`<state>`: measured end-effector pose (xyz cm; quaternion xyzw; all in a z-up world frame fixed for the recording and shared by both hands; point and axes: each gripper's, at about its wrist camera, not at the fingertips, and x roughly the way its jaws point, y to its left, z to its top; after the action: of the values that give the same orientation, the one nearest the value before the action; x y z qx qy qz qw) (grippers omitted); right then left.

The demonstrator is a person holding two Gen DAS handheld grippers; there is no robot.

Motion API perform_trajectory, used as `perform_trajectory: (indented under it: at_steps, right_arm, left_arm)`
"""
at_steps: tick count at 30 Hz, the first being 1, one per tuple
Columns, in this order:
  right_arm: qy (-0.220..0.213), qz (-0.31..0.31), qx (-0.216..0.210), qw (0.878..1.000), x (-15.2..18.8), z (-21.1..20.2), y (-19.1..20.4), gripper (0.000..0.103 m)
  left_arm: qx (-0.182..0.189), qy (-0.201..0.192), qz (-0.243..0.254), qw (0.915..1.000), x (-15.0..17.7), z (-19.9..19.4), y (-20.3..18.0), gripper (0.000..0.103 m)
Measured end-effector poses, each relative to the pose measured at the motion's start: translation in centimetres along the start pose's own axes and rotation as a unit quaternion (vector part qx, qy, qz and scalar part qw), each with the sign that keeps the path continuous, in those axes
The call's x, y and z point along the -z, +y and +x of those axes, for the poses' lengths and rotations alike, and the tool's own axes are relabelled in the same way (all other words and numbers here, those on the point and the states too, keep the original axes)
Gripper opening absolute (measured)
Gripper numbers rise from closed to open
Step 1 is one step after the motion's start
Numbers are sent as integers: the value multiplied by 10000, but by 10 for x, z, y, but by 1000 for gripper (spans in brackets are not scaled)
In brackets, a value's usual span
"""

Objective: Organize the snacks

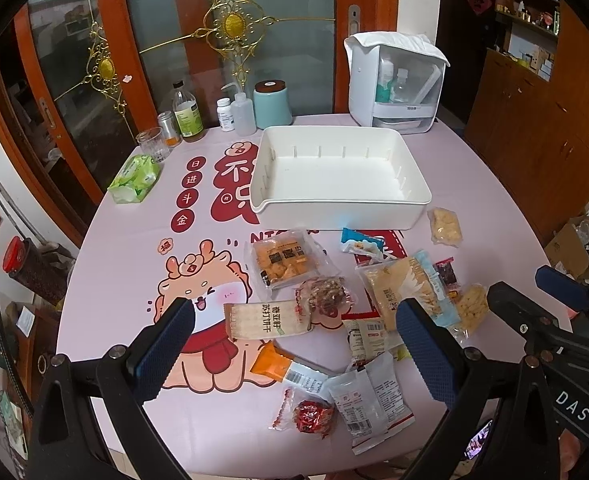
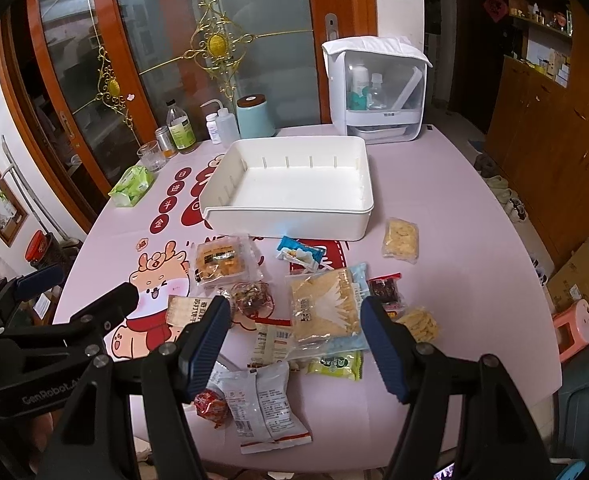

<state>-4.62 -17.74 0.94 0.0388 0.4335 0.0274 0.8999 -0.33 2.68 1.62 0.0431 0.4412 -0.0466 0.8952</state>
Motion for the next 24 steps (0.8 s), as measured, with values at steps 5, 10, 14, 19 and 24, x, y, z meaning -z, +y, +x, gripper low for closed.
perform_trajectory:
  at_steps: [5,10,14,19,24]
  right_arm:
    - [-41,-2,18,10000,2,-2,9,68]
    - [-65,21,35,10000,3,-3,14,68]
    - [-34,73,62,9999,4,-1,20,68]
    - [21,151,115,9998,8,2,25,68]
    - [117,252,150,9995,11,8,26,68]
  left_arm:
    - [-1,8,5,10000,2,-1,5,100]
    - [17,16,0,10000,5,-1,13,100]
    - [48,10,48,10000,6,-1,21,100]
    - [94,73,119,9999,5,2,27,100]
    - [150,156,194,9996,3,8,27,100]
